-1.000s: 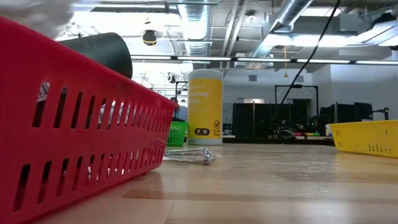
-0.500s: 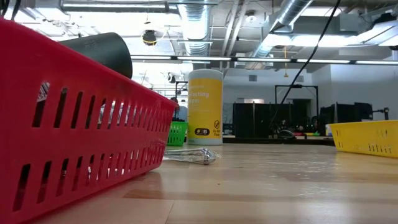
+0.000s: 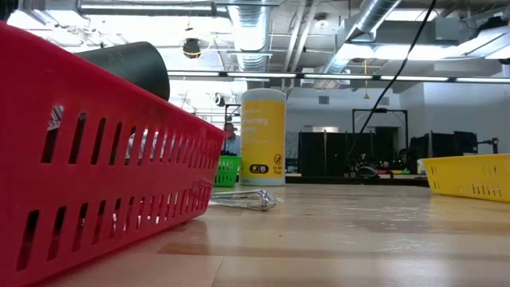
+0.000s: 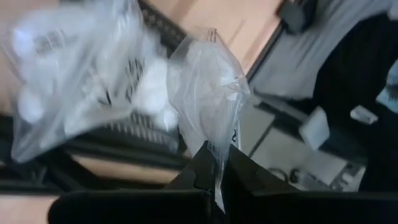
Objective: Pick & Place Travel size toiletries
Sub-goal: Put the white cotton pack into the black bin
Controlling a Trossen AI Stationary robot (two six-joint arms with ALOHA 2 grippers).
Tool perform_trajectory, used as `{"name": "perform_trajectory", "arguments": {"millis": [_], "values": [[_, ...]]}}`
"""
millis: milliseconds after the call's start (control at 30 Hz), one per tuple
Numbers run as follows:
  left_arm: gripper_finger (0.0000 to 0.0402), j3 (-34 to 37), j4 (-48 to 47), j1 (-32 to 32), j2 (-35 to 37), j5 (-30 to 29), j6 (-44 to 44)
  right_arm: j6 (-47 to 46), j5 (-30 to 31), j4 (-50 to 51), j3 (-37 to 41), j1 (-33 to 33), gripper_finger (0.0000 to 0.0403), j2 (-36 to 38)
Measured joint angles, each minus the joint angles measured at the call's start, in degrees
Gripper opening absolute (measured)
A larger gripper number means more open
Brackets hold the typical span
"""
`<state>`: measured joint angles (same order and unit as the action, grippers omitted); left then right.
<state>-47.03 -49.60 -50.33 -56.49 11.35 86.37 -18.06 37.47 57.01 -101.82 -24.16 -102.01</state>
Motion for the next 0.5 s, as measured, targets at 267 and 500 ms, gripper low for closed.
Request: {"name": "perform_trajectory", "arguments": {"millis": [267,500], "values": [[0.0001,0.0,-0.6,0.0,-1.7,2.1,0.1,0.0,0.0,0.0,0.0,0.1,0.0082,0.0],[0.0001,0.0,-0.6,0.0,-6.5,9.7,0.0,0.0,0.0,0.2,0.0,0.2,0.0082,0.0]]}}
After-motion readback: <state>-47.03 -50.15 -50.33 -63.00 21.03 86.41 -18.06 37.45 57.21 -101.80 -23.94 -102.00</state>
